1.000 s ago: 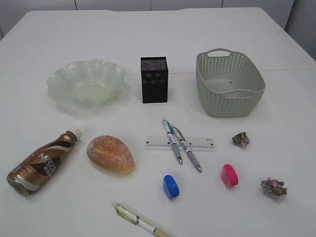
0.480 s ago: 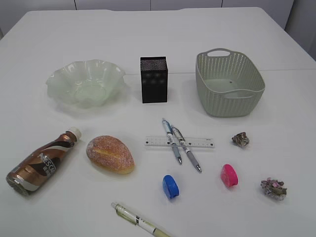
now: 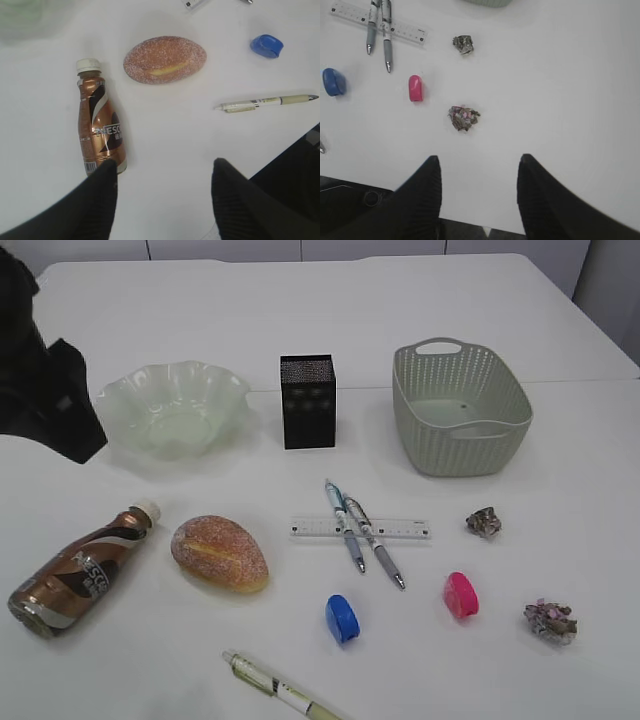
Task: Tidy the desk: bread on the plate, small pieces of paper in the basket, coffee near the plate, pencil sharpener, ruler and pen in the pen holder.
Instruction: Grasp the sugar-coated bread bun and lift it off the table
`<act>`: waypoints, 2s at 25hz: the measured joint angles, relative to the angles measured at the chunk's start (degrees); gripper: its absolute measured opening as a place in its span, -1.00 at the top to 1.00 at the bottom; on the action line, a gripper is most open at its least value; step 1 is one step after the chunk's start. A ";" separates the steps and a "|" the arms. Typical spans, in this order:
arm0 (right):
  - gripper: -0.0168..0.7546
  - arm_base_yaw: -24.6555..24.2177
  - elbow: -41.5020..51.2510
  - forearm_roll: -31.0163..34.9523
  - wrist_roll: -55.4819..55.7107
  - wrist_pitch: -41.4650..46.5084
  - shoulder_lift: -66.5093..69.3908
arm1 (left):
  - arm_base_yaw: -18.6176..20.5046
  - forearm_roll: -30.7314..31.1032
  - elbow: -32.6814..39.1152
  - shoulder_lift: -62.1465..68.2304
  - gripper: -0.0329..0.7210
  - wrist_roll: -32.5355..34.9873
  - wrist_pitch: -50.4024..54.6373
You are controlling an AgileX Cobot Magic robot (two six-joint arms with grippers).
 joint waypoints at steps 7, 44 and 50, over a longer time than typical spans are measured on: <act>-0.07 0.00 0.00 2.16 1.42 0.00 0.54 | -0.08 2.09 0.00 0.90 -0.23 1.07 -0.09; -0.07 0.00 0.00 3.34 1.64 0.03 0.76 | -0.08 -15.03 0.00 10.73 -0.23 47.95 -12.16; -0.07 0.00 0.00 2.43 1.64 0.03 0.76 | -0.08 -18.44 0.00 12.14 -0.23 47.99 -13.19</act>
